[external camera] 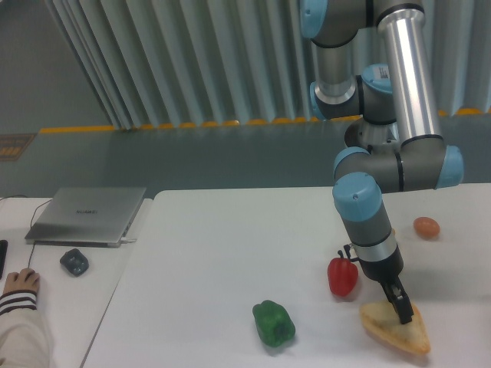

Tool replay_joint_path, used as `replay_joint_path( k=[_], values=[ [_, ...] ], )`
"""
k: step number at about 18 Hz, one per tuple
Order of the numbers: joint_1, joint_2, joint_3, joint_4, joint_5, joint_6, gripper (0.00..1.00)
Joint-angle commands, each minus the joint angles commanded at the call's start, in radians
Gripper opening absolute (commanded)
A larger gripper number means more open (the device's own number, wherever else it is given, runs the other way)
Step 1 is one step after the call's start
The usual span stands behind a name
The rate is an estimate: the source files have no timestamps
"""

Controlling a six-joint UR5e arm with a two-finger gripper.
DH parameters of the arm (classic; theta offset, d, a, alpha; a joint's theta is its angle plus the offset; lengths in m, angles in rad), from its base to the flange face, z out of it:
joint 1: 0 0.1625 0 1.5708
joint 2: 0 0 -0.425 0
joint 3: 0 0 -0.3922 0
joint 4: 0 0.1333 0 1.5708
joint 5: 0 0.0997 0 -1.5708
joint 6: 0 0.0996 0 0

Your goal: Place the triangular bread in the basket

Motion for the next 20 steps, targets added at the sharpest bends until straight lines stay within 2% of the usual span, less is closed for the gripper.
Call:
replay_joint_path(
  k=[2, 6, 10, 12, 15, 20],
  values=[
    [0.000, 0.005, 0.000, -0.002, 0.000, 0.000, 0.17],
    [0.005, 0.021, 0.003, -0.005, 0.000, 0.002, 0.10],
    [0.021, 0.047, 0.017, -0.024, -0.001, 0.014, 0.10],
    [0.043, 0.069, 0.040, -0.095, -0.003, 0.021, 0.10],
    [0.092, 0.097, 0.069, -0.158, -0.012, 0.112, 0.10],
    [0.169, 0.126, 0.071, -0.187, -0.018, 0.265, 0.10]
  ],
)
